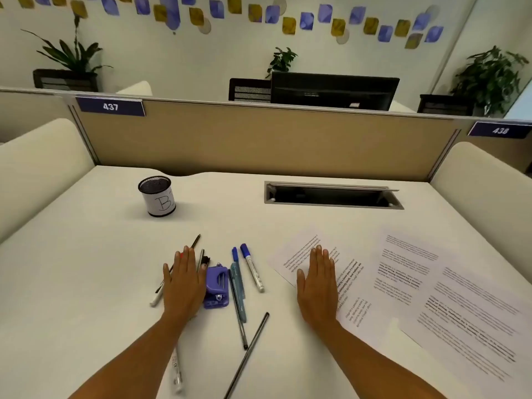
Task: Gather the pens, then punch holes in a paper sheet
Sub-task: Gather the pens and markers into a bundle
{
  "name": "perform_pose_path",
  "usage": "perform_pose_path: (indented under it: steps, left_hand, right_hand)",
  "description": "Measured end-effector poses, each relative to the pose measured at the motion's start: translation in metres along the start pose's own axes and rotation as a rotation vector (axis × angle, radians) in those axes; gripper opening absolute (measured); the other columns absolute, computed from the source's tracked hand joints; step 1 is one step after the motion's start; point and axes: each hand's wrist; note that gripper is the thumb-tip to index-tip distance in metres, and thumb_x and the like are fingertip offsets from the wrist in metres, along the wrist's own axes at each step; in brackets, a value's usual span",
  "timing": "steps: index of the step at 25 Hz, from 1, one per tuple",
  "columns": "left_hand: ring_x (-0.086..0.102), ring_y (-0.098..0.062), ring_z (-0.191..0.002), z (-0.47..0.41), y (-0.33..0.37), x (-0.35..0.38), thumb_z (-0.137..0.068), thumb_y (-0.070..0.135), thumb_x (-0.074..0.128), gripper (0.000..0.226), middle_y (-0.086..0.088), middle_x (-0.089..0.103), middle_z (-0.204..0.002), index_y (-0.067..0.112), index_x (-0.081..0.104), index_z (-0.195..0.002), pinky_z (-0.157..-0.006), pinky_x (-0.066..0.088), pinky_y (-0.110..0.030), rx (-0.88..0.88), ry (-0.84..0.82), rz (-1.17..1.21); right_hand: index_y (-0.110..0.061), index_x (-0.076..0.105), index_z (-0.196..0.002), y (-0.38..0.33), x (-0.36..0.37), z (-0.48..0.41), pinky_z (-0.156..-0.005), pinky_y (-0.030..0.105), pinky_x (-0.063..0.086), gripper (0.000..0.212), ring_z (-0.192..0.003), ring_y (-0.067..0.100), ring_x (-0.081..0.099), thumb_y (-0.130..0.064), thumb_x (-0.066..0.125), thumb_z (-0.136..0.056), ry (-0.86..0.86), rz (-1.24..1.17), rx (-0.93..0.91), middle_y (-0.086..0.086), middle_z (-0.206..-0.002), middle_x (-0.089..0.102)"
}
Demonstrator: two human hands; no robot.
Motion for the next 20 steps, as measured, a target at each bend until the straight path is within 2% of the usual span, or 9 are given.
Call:
perform_pose_path:
  steps: [2,5,8,12,15,20]
  left_hand:
    - [0.011,-0.026,-0.147,0.002,-0.002,0.001,-0.096,0.040,0.012,0.065,-0.012,0.016,-0.158,0.004,0.015,-0.150,-0.119,0.008,-0.046,-0.055,-0.002,0.074]
    - [0.013,-0.026,-0.147,0.008,-0.010,0.008,-0.085,0.047,-0.003,0.080,-0.013,0.019,-0.158,0.003,0.020,-0.149,-0.119,0.009,-0.045,-0.006,0.034,0.008]
    - [0.011,-0.024,-0.148,0.009,-0.014,0.009,-0.090,0.044,0.006,0.073,-0.011,0.018,-0.158,0.005,0.019,-0.149,-0.120,0.010,-0.045,-0.012,0.026,-0.021]
    - [0.011,-0.025,-0.148,0.011,-0.015,0.009,-0.089,0.045,0.000,0.074,-0.011,0.018,-0.158,0.006,0.018,-0.149,-0.119,0.011,-0.045,-0.011,0.021,-0.054]
    - [0.007,-0.024,-0.148,0.012,-0.016,0.011,-0.091,0.042,0.006,0.070,-0.011,0.014,-0.159,0.007,0.015,-0.150,-0.120,0.010,-0.045,0.002,0.004,-0.063]
    - [0.007,-0.023,-0.148,0.012,-0.020,0.013,-0.097,0.042,0.012,0.063,-0.010,0.012,-0.159,0.007,0.014,-0.151,-0.120,0.007,-0.043,0.005,-0.008,-0.044]
  right_hand:
    - [-0.004,0.017,-0.147,0.001,0.000,0.004,-0.120,0.031,0.005,0.060,-0.146,0.020,0.010,-0.032,0.037,-0.098,-0.024,0.013,0.029,0.010,-0.157,0.017]
    - [-0.004,0.016,-0.147,0.005,0.009,0.010,-0.119,0.031,0.004,0.061,-0.146,0.020,0.010,-0.032,0.038,-0.098,-0.098,0.045,0.027,0.010,-0.157,0.016]
    - [-0.004,0.016,-0.147,0.007,0.013,0.009,-0.120,0.030,0.004,0.060,-0.146,0.020,0.010,-0.035,0.035,-0.099,-0.147,0.069,0.018,0.010,-0.157,0.017]
    - [-0.004,0.019,-0.147,0.008,0.014,0.011,-0.120,0.030,0.006,0.059,-0.145,0.021,0.014,-0.034,0.036,-0.099,-0.165,0.086,0.008,0.011,-0.156,0.020]
    - [-0.005,0.018,-0.147,0.009,0.015,0.011,-0.119,0.030,0.006,0.059,-0.146,0.020,0.013,-0.034,0.036,-0.099,-0.176,0.070,0.011,0.010,-0.156,0.018]
    - [0.000,0.034,-0.141,-0.008,0.014,0.011,-0.116,0.037,0.024,0.054,-0.140,0.026,0.031,-0.023,0.050,-0.095,-0.030,-0.051,0.024,0.016,-0.148,0.036]
Point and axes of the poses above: each hand's wrist, its own z-axis away from the middle knuckle, its own x-axis out of the palm, y = z × x
